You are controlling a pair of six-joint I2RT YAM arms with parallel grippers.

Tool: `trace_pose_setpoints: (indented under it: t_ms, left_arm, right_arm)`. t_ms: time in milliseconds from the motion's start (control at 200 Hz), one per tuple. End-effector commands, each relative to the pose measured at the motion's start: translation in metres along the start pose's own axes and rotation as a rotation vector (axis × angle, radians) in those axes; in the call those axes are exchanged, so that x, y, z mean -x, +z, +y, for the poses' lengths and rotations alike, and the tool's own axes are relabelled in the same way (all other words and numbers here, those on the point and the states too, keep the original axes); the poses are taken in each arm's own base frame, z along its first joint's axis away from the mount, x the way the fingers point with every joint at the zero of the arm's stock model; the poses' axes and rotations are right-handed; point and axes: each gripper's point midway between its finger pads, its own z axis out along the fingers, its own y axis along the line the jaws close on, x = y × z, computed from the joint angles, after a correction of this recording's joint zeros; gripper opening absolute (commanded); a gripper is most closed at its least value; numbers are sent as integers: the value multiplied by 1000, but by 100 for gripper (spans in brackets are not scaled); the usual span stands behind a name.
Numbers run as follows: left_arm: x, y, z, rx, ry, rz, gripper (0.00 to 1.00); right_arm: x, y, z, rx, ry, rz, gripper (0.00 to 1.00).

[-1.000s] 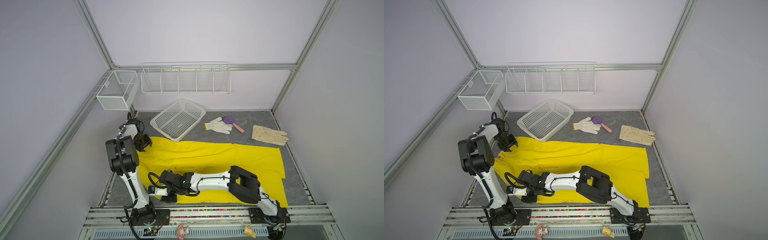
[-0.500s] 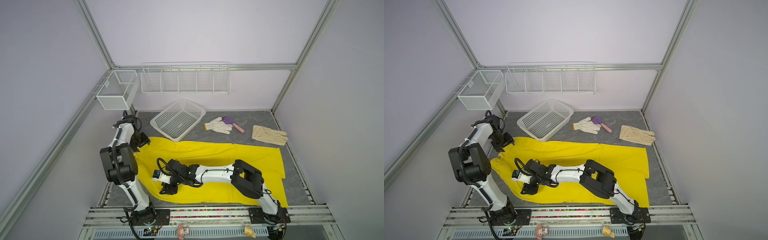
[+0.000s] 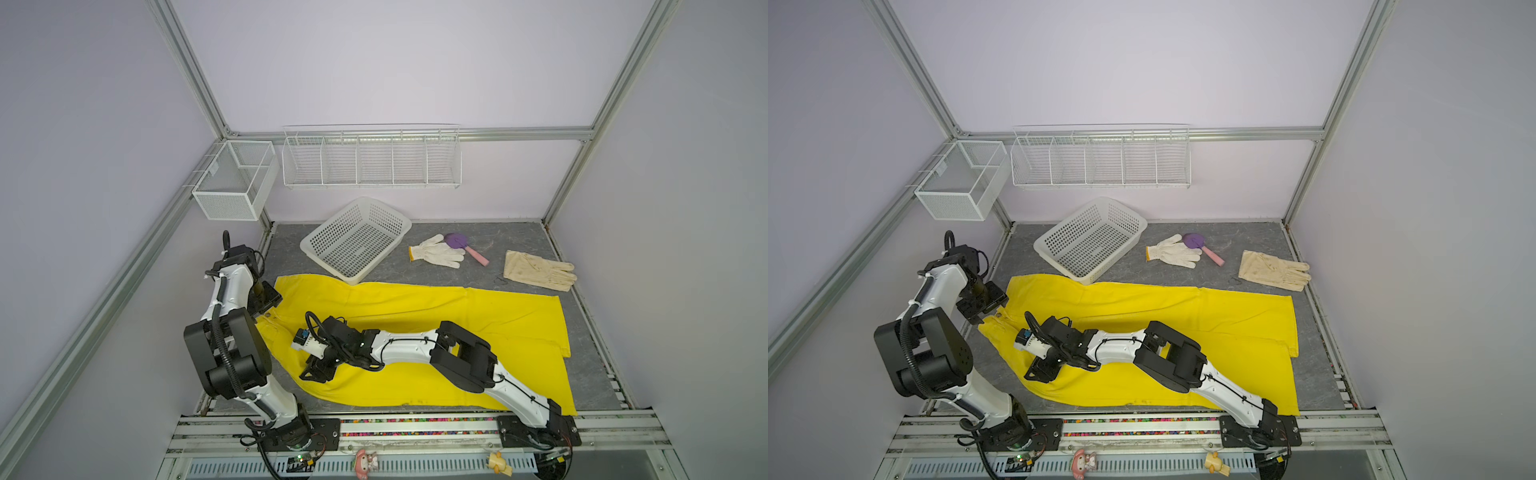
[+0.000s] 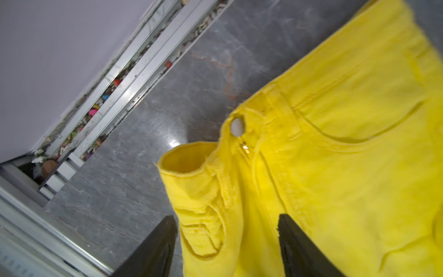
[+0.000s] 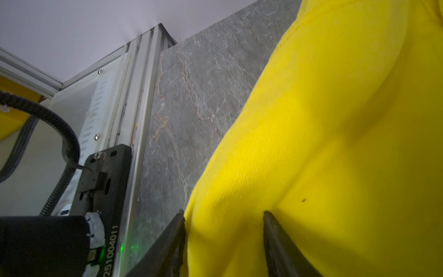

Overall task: Fold and stack the trousers
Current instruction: Smooth out the trousers at the center of the table.

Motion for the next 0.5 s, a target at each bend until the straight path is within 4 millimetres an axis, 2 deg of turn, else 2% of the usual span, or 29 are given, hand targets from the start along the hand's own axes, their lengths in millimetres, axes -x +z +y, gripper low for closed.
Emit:
trace_pose_setpoints:
  t_ms: [0, 95, 150, 250, 310, 425, 495]
  left_arm:
    - [0, 4, 6, 16, -26, -7, 67]
    - [-6, 9, 1, -7, -19, 25, 65]
    - [-7, 8, 9, 29, -26, 21, 64]
    - [-3, 0, 29, 120, -67, -42, 65]
    - [-5, -2, 31, 114, -75, -49, 68]
    - [-20, 12, 28, 71, -98, 6, 68]
    - [-29, 22, 30, 76, -101, 37, 66]
  right_arm:
    - [-13, 14, 12, 65, 31, 22, 48]
    - [-6, 15, 27, 128, 14, -19, 36]
    - [2, 14, 36, 176, 14, -52, 31]
    - [3, 19, 53, 248, 6, -61, 30]
    - [1, 22, 60, 273, 7, -56, 30]
    - [2, 18, 67, 317, 37, -68, 30]
    - [8, 5, 60, 314, 57, -91, 32]
